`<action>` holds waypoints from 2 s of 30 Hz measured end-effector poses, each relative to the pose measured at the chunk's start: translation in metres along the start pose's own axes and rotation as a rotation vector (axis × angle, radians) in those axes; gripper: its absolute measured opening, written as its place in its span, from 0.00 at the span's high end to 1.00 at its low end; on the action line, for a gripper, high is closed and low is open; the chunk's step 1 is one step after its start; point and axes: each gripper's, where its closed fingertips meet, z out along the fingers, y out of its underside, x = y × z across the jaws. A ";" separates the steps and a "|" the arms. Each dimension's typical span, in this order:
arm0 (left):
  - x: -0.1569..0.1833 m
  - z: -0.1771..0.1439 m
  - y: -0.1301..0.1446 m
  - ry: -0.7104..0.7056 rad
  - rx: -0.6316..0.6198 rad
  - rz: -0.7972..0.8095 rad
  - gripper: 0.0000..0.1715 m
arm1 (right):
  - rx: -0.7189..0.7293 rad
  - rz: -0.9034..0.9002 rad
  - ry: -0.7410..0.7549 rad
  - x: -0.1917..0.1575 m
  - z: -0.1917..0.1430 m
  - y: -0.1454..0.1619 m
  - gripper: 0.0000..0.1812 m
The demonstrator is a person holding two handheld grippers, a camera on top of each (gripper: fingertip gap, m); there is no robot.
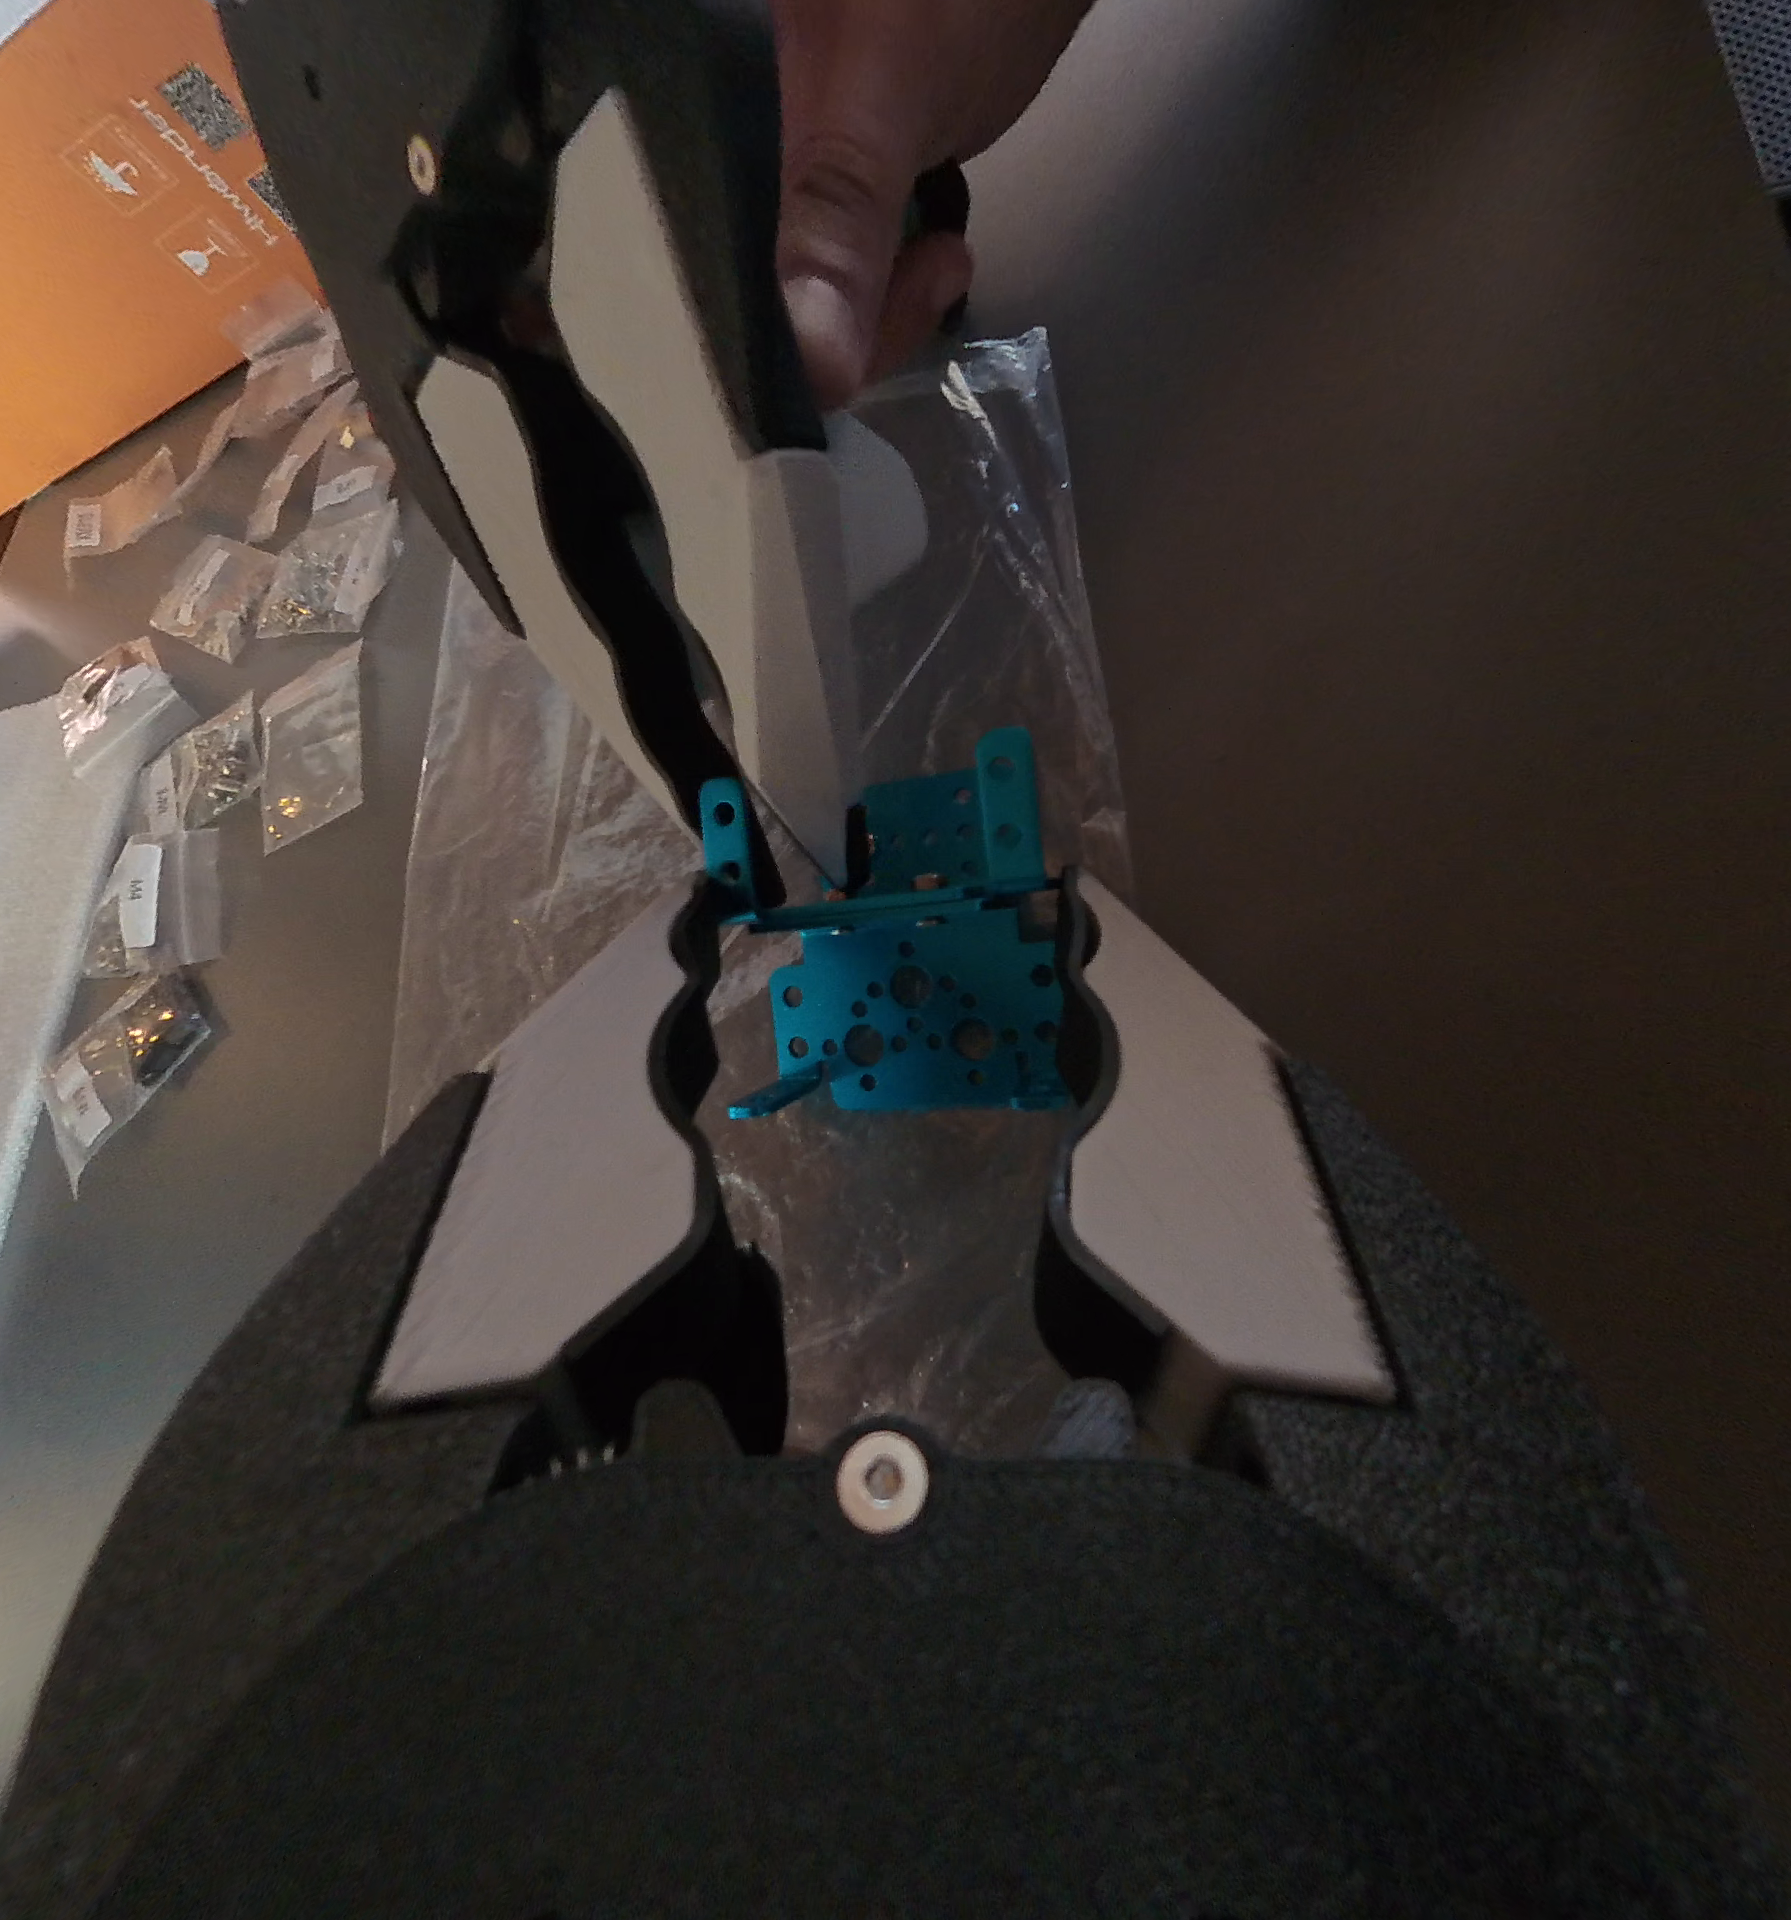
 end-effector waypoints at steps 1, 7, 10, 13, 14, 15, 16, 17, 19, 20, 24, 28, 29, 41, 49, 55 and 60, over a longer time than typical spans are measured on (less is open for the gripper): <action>0.000 0.000 0.000 0.001 0.000 -0.001 0.61 | -0.002 -0.008 0.007 0.000 0.000 0.000 0.92; 0.000 0.000 0.000 0.003 0.001 0.000 0.61 | -0.034 -0.113 0.080 0.002 0.001 0.001 0.92; 0.000 0.000 0.000 0.001 0.001 0.001 0.61 | -0.042 -0.102 0.095 0.003 0.001 0.001 0.92; 0.000 0.001 0.000 -0.007 0.000 0.005 0.61 | 0.000 0.033 0.041 0.004 0.001 -0.002 0.97; -0.001 0.001 0.000 -0.009 0.000 0.005 0.61 | 0.006 0.063 0.021 0.003 0.001 -0.002 0.97; -0.001 0.001 0.000 -0.007 0.001 0.004 0.61 | 0.008 0.065 0.016 0.003 0.001 -0.002 0.97; -0.001 0.001 0.000 -0.007 0.001 0.003 0.61 | 0.005 0.051 0.028 0.003 0.001 -0.002 0.97; -0.001 0.001 0.000 -0.007 0.001 0.004 0.61 | -0.001 0.037 0.041 0.004 0.001 -0.002 0.96; 0.000 0.001 0.000 -0.005 0.001 0.004 0.61 | -0.002 0.025 0.047 0.004 0.000 -0.001 0.96; 0.000 0.001 0.000 -0.003 0.000 0.002 0.61 | 0.006 0.026 0.041 0.004 -0.002 -0.002 0.96; -0.001 0.001 -0.001 -0.001 -0.006 -0.016 0.61 | 0.079 0.153 -0.089 -0.002 -0.013 -0.010 0.90; -0.007 -0.003 0.000 -0.027 -0.014 -0.052 0.55 | 0.076 0.249 -0.126 0.001 -0.009 -0.009 0.98; -0.012 -0.008 -0.002 -0.031 0.006 -0.075 0.54 | 0.100 0.272 -0.153 -0.001 -0.012 -0.013 0.98; -0.065 -0.051 -0.038 0.291 0.438 -0.797 0.66 | 0.655 0.374 -0.470 -0.011 -0.089 -0.081 1.00; -0.061 -0.056 -0.042 0.262 0.422 -0.723 0.98 | 0.642 0.340 -0.447 -0.009 -0.080 -0.077 1.00; -0.065 -0.062 -0.010 0.205 0.097 -0.622 0.99 | 0.454 0.191 -0.263 -0.005 -0.056 -0.061 0.93; -0.069 -0.076 0.013 0.148 -0.284 -0.488 0.99 | 0.360 0.104 -0.087 0.004 -0.048 -0.052 0.87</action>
